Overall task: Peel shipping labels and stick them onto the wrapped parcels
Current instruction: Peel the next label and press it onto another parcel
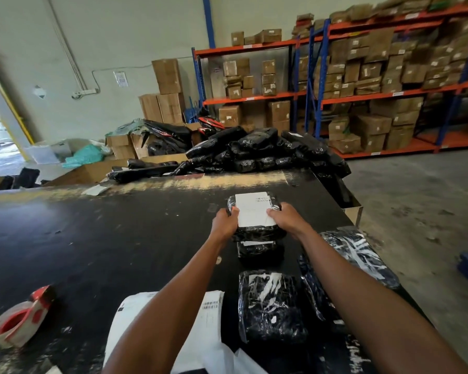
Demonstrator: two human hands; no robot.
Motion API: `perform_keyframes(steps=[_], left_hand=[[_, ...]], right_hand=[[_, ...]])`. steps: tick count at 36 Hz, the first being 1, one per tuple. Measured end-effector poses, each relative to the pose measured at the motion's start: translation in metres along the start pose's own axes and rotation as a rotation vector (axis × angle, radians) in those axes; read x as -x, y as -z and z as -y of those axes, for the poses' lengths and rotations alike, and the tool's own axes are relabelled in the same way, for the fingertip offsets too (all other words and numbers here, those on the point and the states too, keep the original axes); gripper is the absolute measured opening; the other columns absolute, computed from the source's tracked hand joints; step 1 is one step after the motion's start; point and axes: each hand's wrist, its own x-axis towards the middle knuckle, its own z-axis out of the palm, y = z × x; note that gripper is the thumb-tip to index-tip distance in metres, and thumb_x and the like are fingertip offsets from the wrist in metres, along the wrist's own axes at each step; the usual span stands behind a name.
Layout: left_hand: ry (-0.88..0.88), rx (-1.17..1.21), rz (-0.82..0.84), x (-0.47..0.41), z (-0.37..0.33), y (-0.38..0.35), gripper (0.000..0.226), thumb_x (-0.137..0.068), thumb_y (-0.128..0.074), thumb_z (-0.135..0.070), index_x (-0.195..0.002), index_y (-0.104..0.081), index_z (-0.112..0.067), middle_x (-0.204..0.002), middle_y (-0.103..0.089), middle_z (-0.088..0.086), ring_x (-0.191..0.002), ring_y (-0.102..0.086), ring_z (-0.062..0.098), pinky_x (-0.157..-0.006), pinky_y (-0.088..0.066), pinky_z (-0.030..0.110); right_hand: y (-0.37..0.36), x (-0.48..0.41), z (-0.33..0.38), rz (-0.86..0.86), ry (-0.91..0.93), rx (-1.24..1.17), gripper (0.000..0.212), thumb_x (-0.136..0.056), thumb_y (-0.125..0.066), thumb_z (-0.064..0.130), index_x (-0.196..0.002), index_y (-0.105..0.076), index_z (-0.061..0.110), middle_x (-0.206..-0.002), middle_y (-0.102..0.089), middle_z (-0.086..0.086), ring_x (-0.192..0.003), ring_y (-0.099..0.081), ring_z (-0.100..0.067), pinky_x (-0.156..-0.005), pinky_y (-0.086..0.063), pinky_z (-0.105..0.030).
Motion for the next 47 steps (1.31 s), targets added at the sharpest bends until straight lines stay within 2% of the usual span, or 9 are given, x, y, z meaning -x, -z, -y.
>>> perform_keyframes(steps=[2, 6, 10, 16, 22, 28, 34, 42, 47], left_hand=[[-0.003, -0.01, 0.016, -0.011, 0.002, -0.006, 0.047, -0.106, -0.04, -0.042, -0.128, -0.053, -0.003, -0.107, -0.059, 0.005, -0.094, -0.056, 0.021, -0.078, -0.042, 0.032], [0.011, -0.033, 0.049, -0.038, 0.011, -0.016, 0.053, -0.105, -0.038, -0.046, -0.129, -0.056, -0.003, -0.115, -0.067, 0.01, -0.099, -0.063, 0.023, -0.078, -0.045, 0.033], [0.026, -0.039, 0.066, -0.06, 0.022, -0.028, 0.049, -0.105, -0.038, -0.044, -0.124, -0.061, -0.005, -0.113, -0.069, 0.01, -0.1, -0.065, 0.024, -0.081, -0.049, 0.035], [0.064, -0.06, 0.07, -0.073, 0.038, -0.04, 0.047, -0.105, -0.039, -0.042, -0.123, -0.061, -0.004, -0.117, -0.068, 0.012, -0.103, -0.063, 0.027, -0.084, -0.047, 0.035], [0.096, -0.089, 0.095, -0.08, 0.064, -0.054, 0.046, -0.104, -0.041, -0.044, -0.111, -0.064, -0.005, -0.112, -0.071, 0.014, -0.101, -0.066, 0.03, -0.084, -0.051, 0.039], [0.06, -0.106, 0.06, -0.078, 0.069, -0.058, 0.043, -0.106, -0.041, -0.041, -0.11, -0.063, -0.004, -0.107, -0.069, 0.012, -0.089, -0.06, 0.024, -0.074, -0.043, 0.033], [0.015, -0.066, 0.022, -0.074, 0.071, -0.062, 0.043, -0.105, -0.04, -0.045, -0.114, -0.06, -0.009, -0.11, -0.071, 0.009, -0.093, -0.063, 0.024, -0.078, -0.046, 0.035], [0.079, -0.072, 0.062, -0.081, 0.067, -0.063, 0.048, -0.106, -0.038, -0.044, -0.131, -0.058, -0.009, -0.129, -0.066, 0.014, -0.116, -0.062, 0.034, -0.092, -0.046, 0.038], [0.102, -0.098, 0.098, -0.084, 0.064, -0.063, 0.048, -0.107, -0.036, -0.041, -0.13, -0.058, -0.006, -0.129, -0.066, 0.015, -0.115, -0.061, 0.032, -0.084, -0.042, 0.031]], right_hand=[[-0.004, -0.012, -0.004, -0.005, -0.019, 0.0, 0.06, -0.102, -0.053, 0.028, -0.15, -0.034, -0.003, -0.155, -0.04, -0.019, -0.142, -0.04, -0.034, -0.113, -0.035, -0.041], [-0.013, -0.045, -0.015, -0.025, -0.023, -0.005, 0.048, -0.101, -0.05, 0.029, -0.138, -0.05, -0.001, -0.141, -0.056, -0.02, -0.127, -0.055, -0.034, -0.103, -0.044, -0.04], [-0.019, -0.066, -0.022, -0.03, -0.056, 0.005, 0.047, -0.103, -0.046, 0.023, -0.14, -0.048, -0.005, -0.144, -0.052, -0.022, -0.132, -0.051, -0.037, -0.105, -0.042, -0.039], [-0.035, -0.1, -0.045, -0.012, -0.078, 0.016, 0.037, -0.098, -0.05, 0.023, -0.123, -0.063, -0.001, -0.129, -0.064, -0.021, -0.12, -0.06, -0.036, -0.101, -0.048, -0.039], [-0.048, -0.106, -0.06, -0.01, -0.136, 0.066, 0.045, -0.101, -0.047, 0.02, -0.134, -0.053, -0.009, -0.141, -0.053, -0.028, -0.132, -0.051, -0.04, -0.105, -0.042, -0.038], [-0.055, -0.117, -0.067, 0.007, -0.16, 0.125, 0.051, -0.102, -0.043, 0.022, -0.144, -0.041, -0.008, -0.15, -0.042, -0.029, -0.14, -0.041, -0.039, -0.112, -0.035, -0.039], [-0.054, -0.12, -0.072, 0.023, -0.137, 0.141, 0.058, -0.105, -0.04, 0.026, -0.154, -0.026, -0.002, -0.159, -0.029, -0.025, -0.148, -0.03, -0.037, -0.118, -0.028, -0.04], [-0.055, -0.124, -0.072, 0.033, -0.126, 0.169, 0.058, -0.107, -0.04, 0.03, -0.154, -0.027, -0.002, -0.158, -0.032, -0.025, -0.146, -0.034, -0.037, -0.115, -0.03, -0.037], [-0.055, -0.124, -0.071, 0.049, -0.15, 0.195, 0.063, -0.107, -0.039, 0.032, -0.156, -0.021, -0.003, -0.161, -0.027, -0.024, -0.149, -0.029, -0.036, -0.118, -0.027, -0.037]])
